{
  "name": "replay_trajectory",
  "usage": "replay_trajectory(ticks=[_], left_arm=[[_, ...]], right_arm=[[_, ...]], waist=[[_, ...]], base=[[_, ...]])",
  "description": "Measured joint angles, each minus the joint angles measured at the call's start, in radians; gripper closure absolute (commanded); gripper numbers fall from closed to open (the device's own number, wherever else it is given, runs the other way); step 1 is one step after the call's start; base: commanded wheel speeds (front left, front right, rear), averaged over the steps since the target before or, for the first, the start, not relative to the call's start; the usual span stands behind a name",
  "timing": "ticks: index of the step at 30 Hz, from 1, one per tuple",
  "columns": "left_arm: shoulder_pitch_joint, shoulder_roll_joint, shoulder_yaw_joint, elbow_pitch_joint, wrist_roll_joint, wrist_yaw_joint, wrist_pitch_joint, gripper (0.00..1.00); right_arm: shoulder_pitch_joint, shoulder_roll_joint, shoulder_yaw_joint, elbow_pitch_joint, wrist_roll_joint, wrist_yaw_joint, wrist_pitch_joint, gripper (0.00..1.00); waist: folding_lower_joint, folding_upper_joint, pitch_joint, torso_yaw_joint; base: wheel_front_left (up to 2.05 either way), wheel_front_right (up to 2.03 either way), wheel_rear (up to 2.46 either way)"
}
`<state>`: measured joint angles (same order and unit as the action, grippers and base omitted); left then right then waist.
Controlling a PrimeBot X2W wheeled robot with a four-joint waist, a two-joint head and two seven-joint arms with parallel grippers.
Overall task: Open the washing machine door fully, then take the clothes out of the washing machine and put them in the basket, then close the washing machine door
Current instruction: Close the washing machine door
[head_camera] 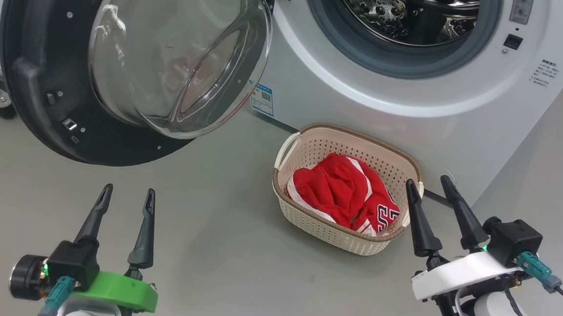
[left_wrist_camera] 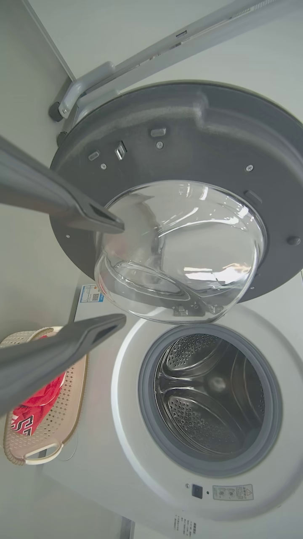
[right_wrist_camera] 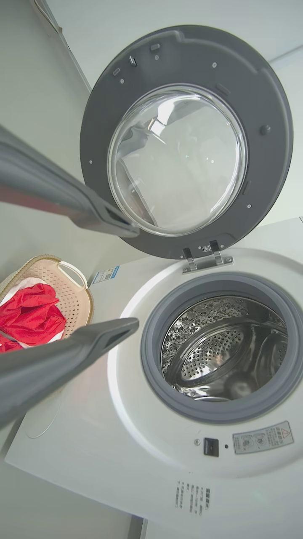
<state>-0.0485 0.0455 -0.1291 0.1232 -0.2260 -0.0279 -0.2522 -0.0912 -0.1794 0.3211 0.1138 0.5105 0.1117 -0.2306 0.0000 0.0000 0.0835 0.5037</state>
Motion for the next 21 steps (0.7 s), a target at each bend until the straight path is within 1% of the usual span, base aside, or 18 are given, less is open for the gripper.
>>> replay_trajectory(ticks=[6,21], left_arm=[[0.029,0.001,0.032,-0.033,-0.003,0.014,0.000,0.00],[0.062,0.001,0.051,-0.070,-0.004,0.023,0.000,0.00]], right_arm=[[-0.004,0.015,0.038,0.003,0.000,0.001,0.015,0.00],[-0.028,0.013,0.059,0.021,0.002,0.002,0.023,0.00]], waist=[[0.0000,0.0000,-0.012,0.022],[0.0000,0.0000,-0.007,0.027]], base=[[0.00,0.00,0.00],[0.00,0.00,0.00]])
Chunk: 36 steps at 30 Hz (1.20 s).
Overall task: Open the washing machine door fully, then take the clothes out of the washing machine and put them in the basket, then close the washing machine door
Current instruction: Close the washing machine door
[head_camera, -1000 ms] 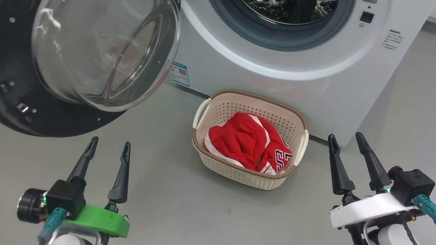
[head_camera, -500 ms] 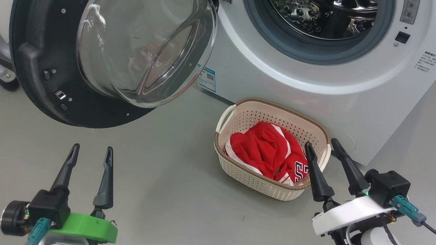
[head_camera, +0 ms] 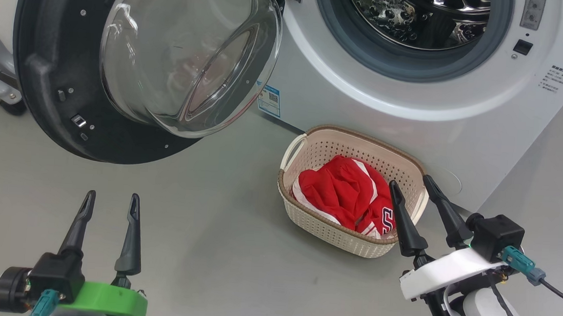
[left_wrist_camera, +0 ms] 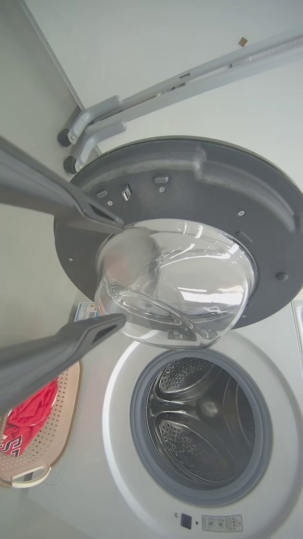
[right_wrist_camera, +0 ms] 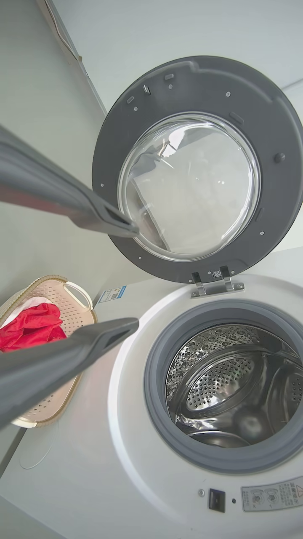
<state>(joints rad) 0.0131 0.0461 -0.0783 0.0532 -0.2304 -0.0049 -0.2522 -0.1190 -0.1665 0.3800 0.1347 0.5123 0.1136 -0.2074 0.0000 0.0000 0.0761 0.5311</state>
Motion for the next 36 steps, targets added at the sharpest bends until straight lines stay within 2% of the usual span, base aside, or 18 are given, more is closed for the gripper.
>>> replay_trajectory(ticks=[16,17,19,20,30,36], left_arm=[[0.015,0.000,-0.004,-0.007,0.000,0.000,0.000,0.02],[0.015,0.000,-0.004,-0.008,0.000,0.000,0.000,0.14],[0.017,0.000,-0.005,-0.008,0.000,0.000,0.000,0.61],[0.017,0.000,-0.005,-0.008,0.000,0.000,0.000,0.99],[0.019,0.003,-0.003,-0.026,0.002,0.000,0.000,1.00],[0.017,0.004,0.057,-0.082,-0.051,-0.001,0.000,1.00]], right_arm=[[-0.008,-0.005,0.010,0.015,0.008,0.007,0.000,0.00],[-0.008,-0.005,0.010,0.016,0.008,0.007,0.000,0.00],[-0.008,-0.006,0.010,0.016,0.008,0.007,0.000,0.00],[-0.008,-0.006,0.010,0.017,0.008,0.007,0.000,0.00],[-0.008,-0.010,0.011,0.016,0.008,0.008,0.000,0.00],[-0.013,-0.022,0.010,0.001,0.008,0.007,0.000,0.00]], waist=[[0.0000,0.0000,-0.006,-0.005],[0.0000,0.0000,-0.006,-0.005],[0.0000,0.0000,-0.006,-0.005],[0.0001,0.0000,-0.006,-0.006],[0.0000,0.0000,0.001,-0.006],[0.0000,0.0000,0.022,-0.007]], base=[[0.00,0.00,0.00],[0.00,0.00,0.00],[0.00,0.00,0.00],[0.00,0.00,0.00],[0.00,0.00,0.00],[0.00,0.00,0.00]])
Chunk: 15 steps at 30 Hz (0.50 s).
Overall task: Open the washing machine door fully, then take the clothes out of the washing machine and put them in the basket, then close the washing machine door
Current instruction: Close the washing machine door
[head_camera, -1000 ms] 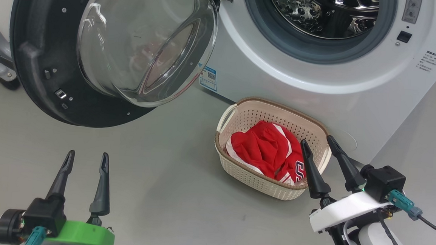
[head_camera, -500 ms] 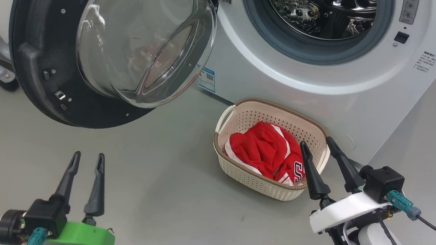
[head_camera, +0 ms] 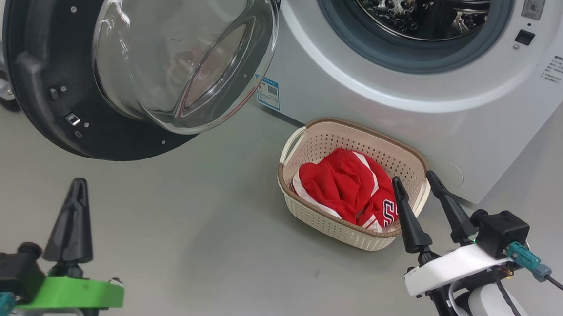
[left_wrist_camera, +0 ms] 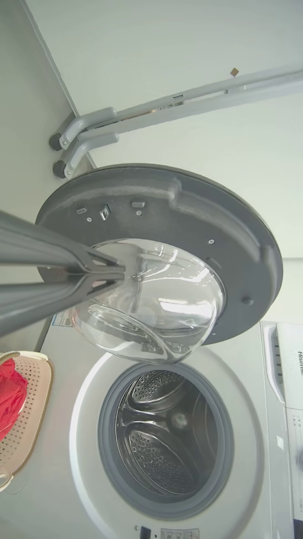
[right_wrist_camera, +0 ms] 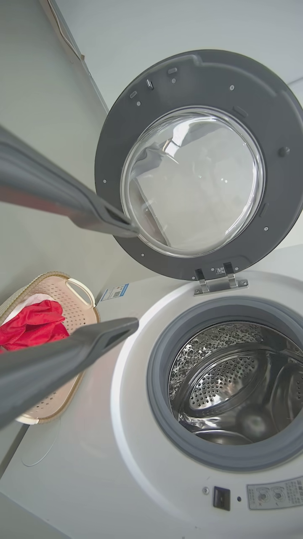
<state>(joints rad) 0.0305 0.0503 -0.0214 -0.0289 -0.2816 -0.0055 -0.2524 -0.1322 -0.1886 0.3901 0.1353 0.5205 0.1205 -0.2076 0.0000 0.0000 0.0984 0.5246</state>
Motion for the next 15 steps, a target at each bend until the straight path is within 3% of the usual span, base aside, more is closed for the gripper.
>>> replay_trajectory(ticks=[4,8,15], left_arm=[[-0.008,0.024,0.061,-0.039,-0.049,-0.004,-0.004,1.00],[-0.021,0.105,0.165,-0.077,-0.075,-0.010,-0.004,1.00],[-0.118,0.201,0.357,-0.101,-0.259,-0.045,0.033,1.00]], right_arm=[[-0.001,-0.008,-0.016,-0.016,0.000,-0.010,0.001,0.00],[-0.003,-0.010,-0.008,-0.035,-0.002,-0.011,0.019,0.00],[-0.027,-0.045,-0.003,-0.068,-0.020,-0.019,0.047,0.00]], waist=[[0.0000,0.0000,0.023,0.001],[0.0000,0.0000,0.052,-0.004],[0.0000,0.0000,0.115,-0.026]], base=[[0.00,0.00,0.00],[0.00,0.00,0.00],[0.00,0.00,0.00]])
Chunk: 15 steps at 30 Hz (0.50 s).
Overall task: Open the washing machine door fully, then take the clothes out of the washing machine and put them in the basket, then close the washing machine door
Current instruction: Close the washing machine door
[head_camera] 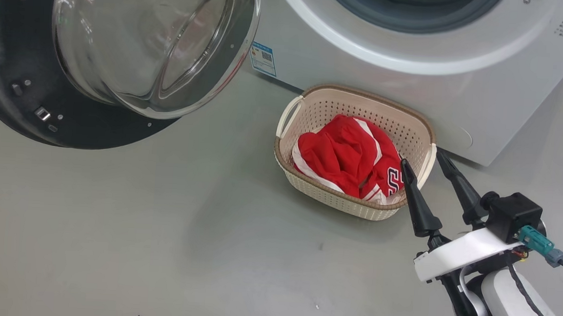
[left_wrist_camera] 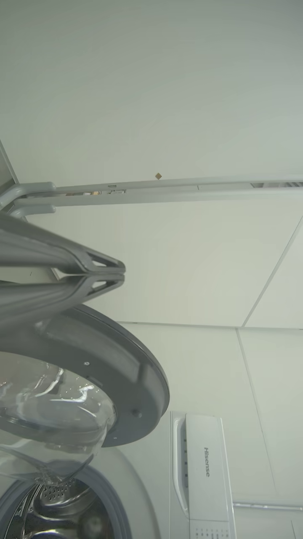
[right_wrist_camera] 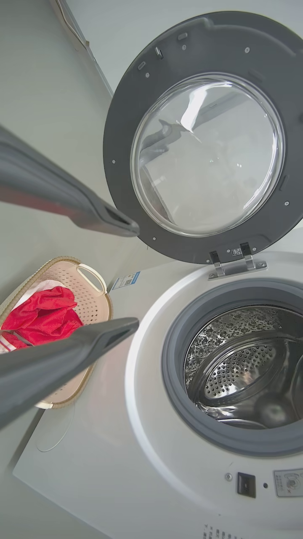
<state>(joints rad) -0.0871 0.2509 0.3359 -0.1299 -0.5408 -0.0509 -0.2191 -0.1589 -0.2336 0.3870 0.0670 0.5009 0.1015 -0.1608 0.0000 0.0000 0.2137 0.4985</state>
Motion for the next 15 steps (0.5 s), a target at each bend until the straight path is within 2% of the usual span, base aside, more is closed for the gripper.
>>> replay_trajectory(ticks=[7,10,15], left_arm=[[-0.149,0.051,0.161,0.087,-0.255,-0.007,0.114,1.00],[-0.229,0.054,0.209,0.148,-0.390,-0.002,0.187,1.00],[-0.365,0.069,0.309,0.266,-0.566,0.071,0.291,1.00]], right_arm=[[-0.033,-0.028,-0.002,-0.028,-0.012,0.000,0.023,0.00],[-0.041,-0.033,-0.003,-0.033,-0.012,0.000,0.025,0.00],[-0.048,-0.036,0.002,-0.036,-0.012,0.000,0.033,0.00]], waist=[[0.0000,0.0000,0.067,-0.026],[0.0000,0.0000,0.091,-0.038],[0.0000,0.0000,0.114,-0.062]], base=[[0.00,0.00,0.00],[0.00,0.00,0.00],[0.00,0.00,0.00]])
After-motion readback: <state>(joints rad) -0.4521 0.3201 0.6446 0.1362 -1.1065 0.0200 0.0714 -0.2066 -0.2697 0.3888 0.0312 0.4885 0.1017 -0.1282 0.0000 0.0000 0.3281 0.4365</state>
